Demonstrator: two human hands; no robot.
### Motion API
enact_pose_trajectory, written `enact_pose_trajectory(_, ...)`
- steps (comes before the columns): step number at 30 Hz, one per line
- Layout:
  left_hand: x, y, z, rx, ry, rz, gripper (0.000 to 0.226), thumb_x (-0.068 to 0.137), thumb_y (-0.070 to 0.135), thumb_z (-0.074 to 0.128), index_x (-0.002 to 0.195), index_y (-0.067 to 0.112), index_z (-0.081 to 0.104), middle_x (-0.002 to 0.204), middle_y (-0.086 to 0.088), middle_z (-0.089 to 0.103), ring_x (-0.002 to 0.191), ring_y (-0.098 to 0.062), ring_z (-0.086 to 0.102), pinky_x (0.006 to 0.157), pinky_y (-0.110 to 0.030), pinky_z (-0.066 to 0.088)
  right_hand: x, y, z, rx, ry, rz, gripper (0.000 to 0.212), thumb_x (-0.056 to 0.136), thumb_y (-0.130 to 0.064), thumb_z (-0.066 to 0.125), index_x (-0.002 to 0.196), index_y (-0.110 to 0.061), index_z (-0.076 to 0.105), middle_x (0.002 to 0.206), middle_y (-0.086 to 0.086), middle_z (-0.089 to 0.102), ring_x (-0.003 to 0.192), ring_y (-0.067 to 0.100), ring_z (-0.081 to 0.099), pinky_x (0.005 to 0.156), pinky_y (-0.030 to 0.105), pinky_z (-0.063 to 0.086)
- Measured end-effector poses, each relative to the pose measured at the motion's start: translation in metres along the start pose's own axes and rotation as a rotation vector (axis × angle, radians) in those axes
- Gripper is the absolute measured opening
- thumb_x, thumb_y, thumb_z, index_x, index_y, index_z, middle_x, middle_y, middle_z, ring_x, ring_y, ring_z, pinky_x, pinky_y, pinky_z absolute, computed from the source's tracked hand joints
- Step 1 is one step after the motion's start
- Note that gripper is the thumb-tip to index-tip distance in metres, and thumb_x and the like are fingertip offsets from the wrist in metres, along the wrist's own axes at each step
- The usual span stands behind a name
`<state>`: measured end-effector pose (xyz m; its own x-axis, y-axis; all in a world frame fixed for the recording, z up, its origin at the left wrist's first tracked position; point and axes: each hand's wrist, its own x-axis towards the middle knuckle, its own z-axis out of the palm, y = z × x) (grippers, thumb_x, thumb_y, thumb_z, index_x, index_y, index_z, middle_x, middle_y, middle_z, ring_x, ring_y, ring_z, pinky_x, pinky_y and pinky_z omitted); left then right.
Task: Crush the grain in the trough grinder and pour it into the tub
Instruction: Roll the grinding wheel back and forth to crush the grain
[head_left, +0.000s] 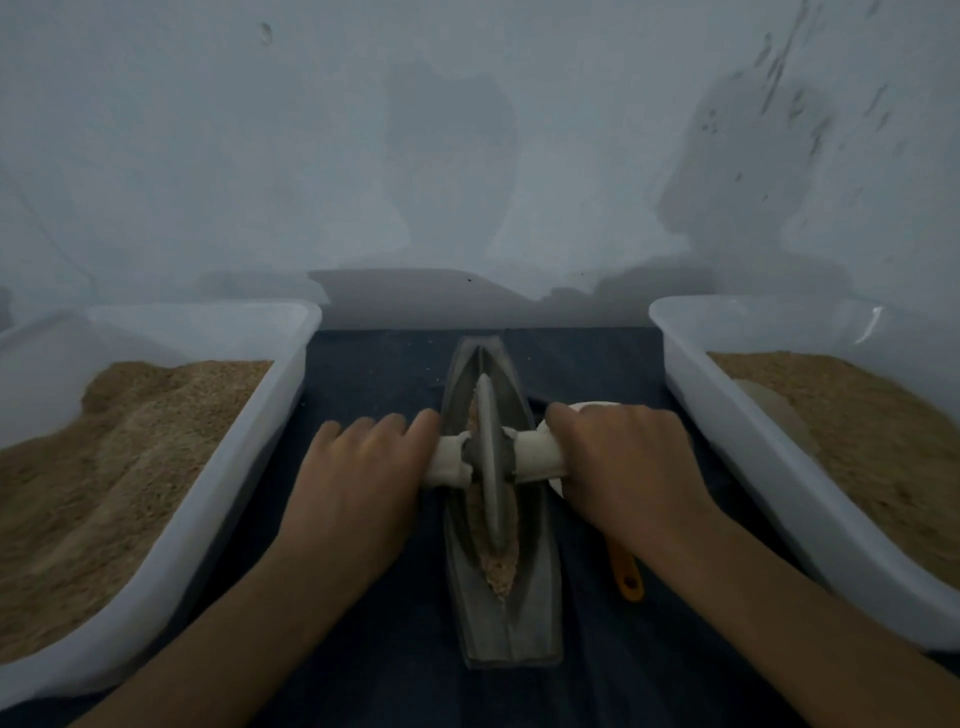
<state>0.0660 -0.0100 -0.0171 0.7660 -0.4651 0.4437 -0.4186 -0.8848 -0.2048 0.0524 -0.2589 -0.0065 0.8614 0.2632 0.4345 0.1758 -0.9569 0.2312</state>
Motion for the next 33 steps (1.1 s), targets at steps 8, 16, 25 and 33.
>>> enact_pose_trajectory(8,0.081,-0.014,0.029,-0.015,-0.024,-0.186,0.013,0.091,0.031,0.061,0.096,0.024,0.052,0.086,-0.003,0.066,0.078,-0.03,0.066,0.059,-0.035,0.032,0.078,0.01,0.021,0.021,-0.054,0.092,0.021,0.082,-0.039,0.072,0.098,-0.028,0.061,0.086,0.001,0.062,0.077,0.025,0.057,0.066,0.035,0.031)
enact_pose_trajectory(16,0.02,0.001,0.006,-0.075,0.062,-0.066,0.028,0.076,0.02,0.075,0.094,0.02,0.053,0.08,-0.002,0.061,0.07,-0.029,0.059,0.064,-0.036,0.035,0.02,-0.002,0.012,-0.031,0.093,0.049,0.026,0.073,-0.025,0.08,0.086,-0.025,0.057,0.067,-0.002,0.059,0.054,0.019,0.053,0.048,0.027,0.032)
enact_pose_trajectory(25,0.009,0.004,0.002,0.013,0.03,-0.055,0.033,0.076,0.017,0.074,0.102,0.021,0.054,0.083,0.0,0.059,0.072,-0.027,0.057,0.066,-0.037,0.035,0.004,0.001,0.01,0.016,0.09,0.031,0.024,0.071,-0.023,0.079,0.083,-0.023,0.058,0.063,-0.003,0.058,0.05,0.018,0.048,0.045,0.026,0.035)
enact_pose_trajectory(33,0.073,-0.015,0.04,0.008,0.073,-0.192,0.029,0.088,0.032,0.066,0.089,0.026,0.038,0.075,0.002,0.063,0.066,-0.024,0.063,0.058,-0.033,0.027,0.077,0.012,0.021,-0.071,0.016,-0.013,0.054,0.067,-0.04,0.086,0.08,-0.03,0.034,0.057,-0.01,0.022,0.05,0.016,0.022,0.052,0.027,0.012)
